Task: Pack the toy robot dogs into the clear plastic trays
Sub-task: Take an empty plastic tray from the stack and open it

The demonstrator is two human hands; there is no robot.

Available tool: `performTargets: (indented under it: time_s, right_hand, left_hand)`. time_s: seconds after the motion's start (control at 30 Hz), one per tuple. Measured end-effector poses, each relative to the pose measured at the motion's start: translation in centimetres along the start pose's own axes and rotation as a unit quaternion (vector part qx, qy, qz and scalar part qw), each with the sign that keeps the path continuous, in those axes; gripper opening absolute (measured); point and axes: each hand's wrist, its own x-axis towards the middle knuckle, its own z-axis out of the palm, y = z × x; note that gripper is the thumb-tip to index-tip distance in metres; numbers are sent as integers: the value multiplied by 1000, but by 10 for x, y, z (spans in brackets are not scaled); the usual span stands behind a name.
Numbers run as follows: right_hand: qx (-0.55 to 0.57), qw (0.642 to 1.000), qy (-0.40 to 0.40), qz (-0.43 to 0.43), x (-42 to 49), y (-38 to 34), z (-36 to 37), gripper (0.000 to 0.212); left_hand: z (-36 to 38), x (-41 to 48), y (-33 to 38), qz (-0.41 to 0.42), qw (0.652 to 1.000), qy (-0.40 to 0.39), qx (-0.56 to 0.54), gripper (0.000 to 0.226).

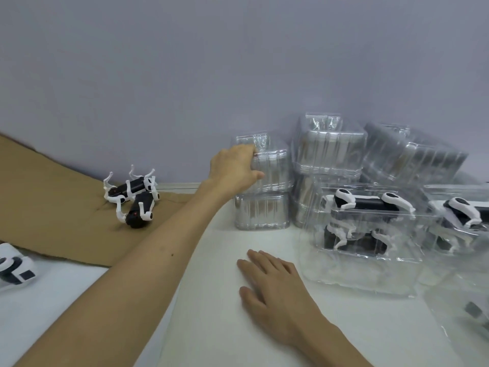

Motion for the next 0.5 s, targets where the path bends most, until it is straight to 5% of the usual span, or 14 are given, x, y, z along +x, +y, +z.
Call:
performTargets:
  time_s: [0.33,0.43,0.5]
  right_hand:
    - [30,997,67,-10,-1,0,-2,35]
    - [109,980,163,22,-5,-3,-7,24]
    - [215,929,299,44,-7,-5,-15,20]
  left_hand:
    - [-32,-101,-19,-47,968,126,-213,27]
    - [-47,-155,-33,-40,962,150,-225,30]
    - [-51,-187,-41,-27,961,155,-227,35]
